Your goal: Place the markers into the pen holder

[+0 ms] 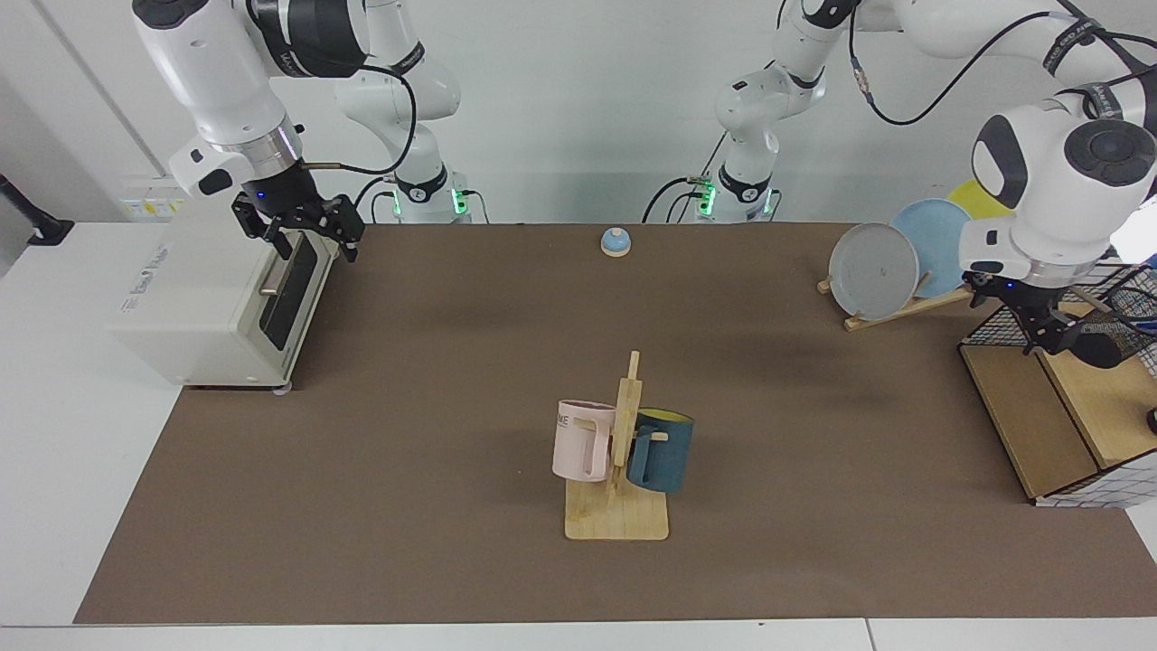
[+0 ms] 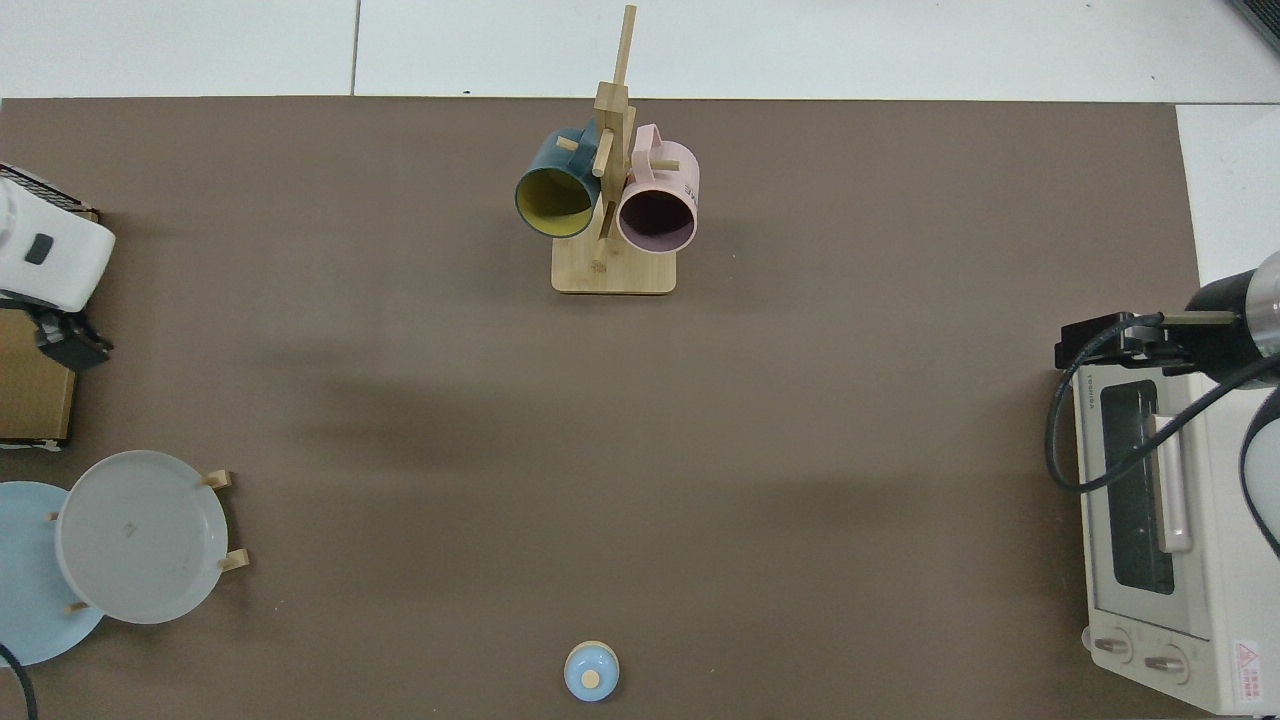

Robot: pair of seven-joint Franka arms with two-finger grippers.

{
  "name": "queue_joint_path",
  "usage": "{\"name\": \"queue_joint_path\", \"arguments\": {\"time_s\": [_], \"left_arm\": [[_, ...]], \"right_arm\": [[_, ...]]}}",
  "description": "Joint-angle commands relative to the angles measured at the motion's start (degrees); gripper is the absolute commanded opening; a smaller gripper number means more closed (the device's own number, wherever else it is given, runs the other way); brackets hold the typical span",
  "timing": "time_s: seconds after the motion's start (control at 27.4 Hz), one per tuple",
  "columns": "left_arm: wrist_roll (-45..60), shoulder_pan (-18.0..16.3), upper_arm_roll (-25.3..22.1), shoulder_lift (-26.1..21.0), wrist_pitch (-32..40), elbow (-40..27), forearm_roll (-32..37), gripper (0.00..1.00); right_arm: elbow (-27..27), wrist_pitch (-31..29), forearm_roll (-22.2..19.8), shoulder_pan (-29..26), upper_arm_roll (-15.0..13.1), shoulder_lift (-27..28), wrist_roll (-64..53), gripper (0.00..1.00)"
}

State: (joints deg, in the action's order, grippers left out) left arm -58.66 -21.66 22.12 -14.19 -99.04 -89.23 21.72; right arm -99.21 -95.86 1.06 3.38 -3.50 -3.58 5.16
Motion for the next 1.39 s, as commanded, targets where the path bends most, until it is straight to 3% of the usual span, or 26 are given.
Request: {"name": "queue_joint_path", "arguments": {"time_s": [0.0, 0.22, 0.44, 0.73, 1.09, 1.2, 1.35], "left_arm": [[12.8, 2.7, 1.0, 4.4, -1.7, -5.8, -3.0, 1.0], [29.5, 6.5, 1.3, 4.5, 0.1, -5.2, -5.7, 1.0], [37.4, 5.9, 1.5, 4.6, 1.8, -5.1, -10.9, 1.0], [55.4, 6.5, 1.7, 5.4, 3.8, -5.2, -17.1, 1.0], [57.2, 7.2, 1.2, 8.7, 7.4, -5.4, -17.2, 1.0], [57.2, 10.2, -2.2, 9.8, 8.2, -5.3, -17.2, 1.0], [57.0, 22.4, -14.3, 10.6, 7.7, -4.9, -17.3, 1.0]], "right_arm": [[-1.5, -1.1, 0.8, -0.3, 0.2, -1.2, -0.6, 1.0], [-1.5, -1.1, 0.8, -0.3, 0.1, -1.2, -0.6, 1.0], [-1.5, -1.1, 0.7, -0.3, 0.2, -1.2, -0.6, 1.0], [-1.5, -1.1, 0.8, -0.3, 0.1, -1.2, -0.6, 1.0], [-1.5, -1.1, 0.8, -0.3, 0.1, -1.2, -0.5, 1.0], [-1.5, -1.1, 0.8, -0.3, 0.2, -1.2, -0.6, 1.0], [-1.5, -1.1, 0.7, -0.3, 0.2, -1.2, -0.6, 1.0]]}}
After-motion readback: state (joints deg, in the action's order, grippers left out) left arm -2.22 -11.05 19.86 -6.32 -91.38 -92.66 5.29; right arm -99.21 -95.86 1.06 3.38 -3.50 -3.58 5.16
